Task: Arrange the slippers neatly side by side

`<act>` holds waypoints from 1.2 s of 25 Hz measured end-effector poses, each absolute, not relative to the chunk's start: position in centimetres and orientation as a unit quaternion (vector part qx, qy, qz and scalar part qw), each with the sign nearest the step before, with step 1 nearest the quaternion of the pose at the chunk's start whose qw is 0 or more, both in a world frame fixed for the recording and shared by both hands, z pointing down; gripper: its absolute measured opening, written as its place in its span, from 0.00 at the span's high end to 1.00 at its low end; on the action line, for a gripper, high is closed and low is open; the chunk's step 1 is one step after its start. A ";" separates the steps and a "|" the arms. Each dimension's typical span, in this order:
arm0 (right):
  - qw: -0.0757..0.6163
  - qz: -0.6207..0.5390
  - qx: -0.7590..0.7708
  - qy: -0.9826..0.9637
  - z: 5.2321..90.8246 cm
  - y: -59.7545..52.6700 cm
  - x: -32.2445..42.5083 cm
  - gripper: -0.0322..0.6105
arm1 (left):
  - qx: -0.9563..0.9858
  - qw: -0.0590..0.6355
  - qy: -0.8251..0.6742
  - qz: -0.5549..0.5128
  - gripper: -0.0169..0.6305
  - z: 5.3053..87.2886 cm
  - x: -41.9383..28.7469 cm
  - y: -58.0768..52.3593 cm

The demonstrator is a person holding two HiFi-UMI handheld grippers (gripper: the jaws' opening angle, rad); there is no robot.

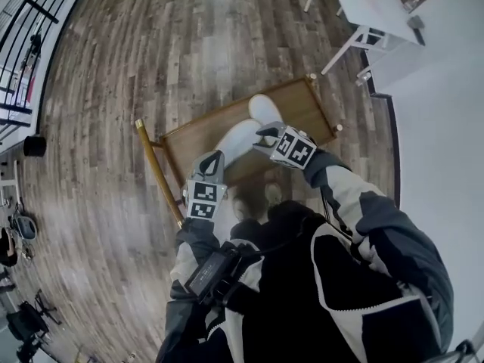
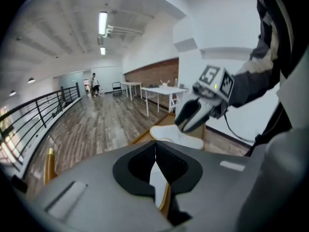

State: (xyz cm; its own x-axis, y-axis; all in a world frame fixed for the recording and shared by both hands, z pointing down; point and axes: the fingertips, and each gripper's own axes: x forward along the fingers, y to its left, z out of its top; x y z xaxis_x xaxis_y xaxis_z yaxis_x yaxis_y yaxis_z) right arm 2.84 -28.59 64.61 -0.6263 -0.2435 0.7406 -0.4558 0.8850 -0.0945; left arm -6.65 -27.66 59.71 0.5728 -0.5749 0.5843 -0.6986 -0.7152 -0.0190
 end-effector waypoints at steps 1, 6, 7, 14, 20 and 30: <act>0.377 0.140 0.210 -0.891 64.2 -28.6 3.9 0.73 | 0.879 0.104 -0.340 0.319 0.95 61.2 -5.7 -27.6; 0.356 0.156 0.265 -0.883 61.8 -27.6 9.4 0.73 | 0.841 0.081 -0.237 0.479 0.62 69.4 -2.2 -27.2; 0.352 0.158 0.272 -0.881 61.6 -27.3 10.3 0.73 | 0.828 0.077 -0.223 0.509 0.57 71.0 -2.1 -27.2; 0.354 0.171 0.296 -0.870 62.3 -25.4 15.6 0.74 | 0.799 0.114 -0.217 0.549 0.55 74.3 -1.0 -29.5; 0.350 0.180 0.307 -0.866 62.6 -25.3 17.3 0.75 | 0.793 0.099 -0.209 0.564 0.91 74.8 0.1 -30.1; 0.343 0.180 0.298 -0.873 62.8 -25.4 16.9 0.76 | 0.794 0.172 -0.263 0.520 0.93 73.6 -0.1 -30.8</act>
